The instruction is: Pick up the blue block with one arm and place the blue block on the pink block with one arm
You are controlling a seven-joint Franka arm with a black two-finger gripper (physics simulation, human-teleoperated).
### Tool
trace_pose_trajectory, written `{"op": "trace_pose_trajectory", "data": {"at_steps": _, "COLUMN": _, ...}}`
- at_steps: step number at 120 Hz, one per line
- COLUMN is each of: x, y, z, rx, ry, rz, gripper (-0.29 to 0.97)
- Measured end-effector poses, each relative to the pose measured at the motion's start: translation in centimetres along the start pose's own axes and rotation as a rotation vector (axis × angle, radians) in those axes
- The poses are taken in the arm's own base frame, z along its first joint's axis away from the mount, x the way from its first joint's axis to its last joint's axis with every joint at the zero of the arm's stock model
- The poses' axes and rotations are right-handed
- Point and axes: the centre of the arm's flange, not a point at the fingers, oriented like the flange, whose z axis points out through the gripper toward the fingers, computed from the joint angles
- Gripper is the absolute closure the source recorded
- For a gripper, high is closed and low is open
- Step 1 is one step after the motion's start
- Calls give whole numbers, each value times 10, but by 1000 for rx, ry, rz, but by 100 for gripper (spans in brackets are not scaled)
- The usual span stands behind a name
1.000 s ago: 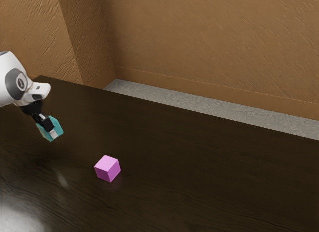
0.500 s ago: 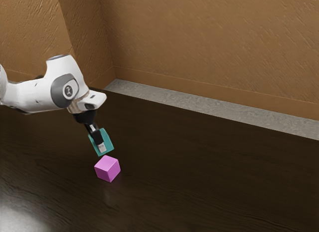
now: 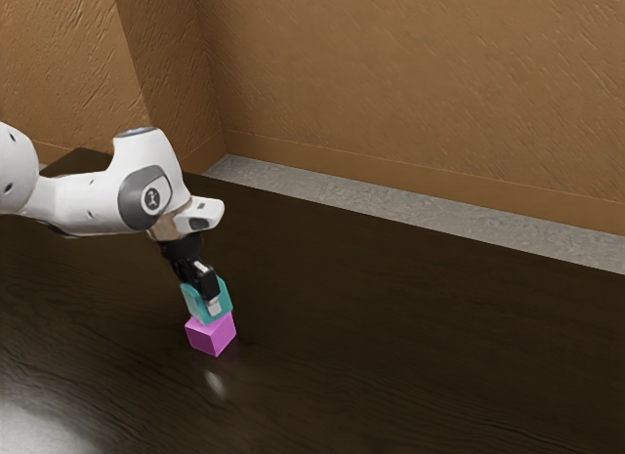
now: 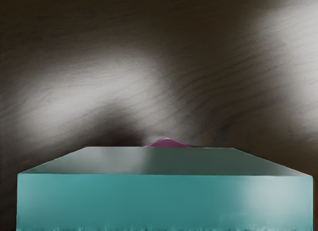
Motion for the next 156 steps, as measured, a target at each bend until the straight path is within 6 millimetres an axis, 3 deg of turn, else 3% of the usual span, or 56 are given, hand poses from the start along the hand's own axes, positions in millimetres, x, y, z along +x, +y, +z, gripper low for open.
{"op": "trace_pose_trajectory", "data": {"at_steps": 30, "x": -17, "y": 7, "z": 2, "rx": 8, "ry": -8, "rz": -81, "gripper": 29}}
{"op": "trace_pose_trajectory", "data": {"at_steps": 57, "x": -13, "y": 13, "z": 6, "rx": 12, "ry": -10, "rz": -109, "gripper": 11}}
{"op": "trace_pose_trajectory", "data": {"at_steps": 88, "x": -14, "y": 13, "z": -2, "rx": 18, "ry": 4, "rz": -143, "gripper": 3}}
{"op": "trace_pose_trajectory", "data": {"at_steps": 94, "x": -14, "y": 17, "z": -20, "rx": 28, "ry": 27, "rz": -141, "gripper": 3}}
{"op": "trace_pose_trajectory", "data": {"at_steps": 101, "x": -19, "y": 29, "z": -66, "rx": 60, "ry": 79, "rz": -123, "gripper": 2}}
{"op": "trace_pose_trajectory", "data": {"at_steps": 109, "x": -27, "y": 46, "z": -128, "rx": 114, "ry": 134, "rz": -87, "gripper": 1}}
{"op": "trace_pose_trajectory", "data": {"at_steps": 116, "x": -22, "y": 55, "z": -184, "rx": 150, "ry": 164, "rz": -61, "gripper": 1}}
{"op": "trace_pose_trajectory", "data": {"at_steps": 122, "x": -17, "y": 61, "z": -253, "rx": 194, "ry": 210, "rz": -44, "gripper": 1}}
{"op": "trace_pose_trajectory", "data": {"at_steps": 126, "x": -21, "y": 59, "z": -282, "rx": 211, "ry": 216, "rz": -52, "gripper": 1}}
{"op": "trace_pose_trajectory", "data": {"at_steps": 137, "x": -38, "y": 46, "z": -308, "rx": 210, "ry": 172, "rz": -92, "gripper": 0}}
{"op": "trace_pose_trajectory", "data": {"at_steps": 156, "x": -57, "y": 35, "z": -321, "rx": 182, "ry": 92, "rz": -138, "gripper": 0}}
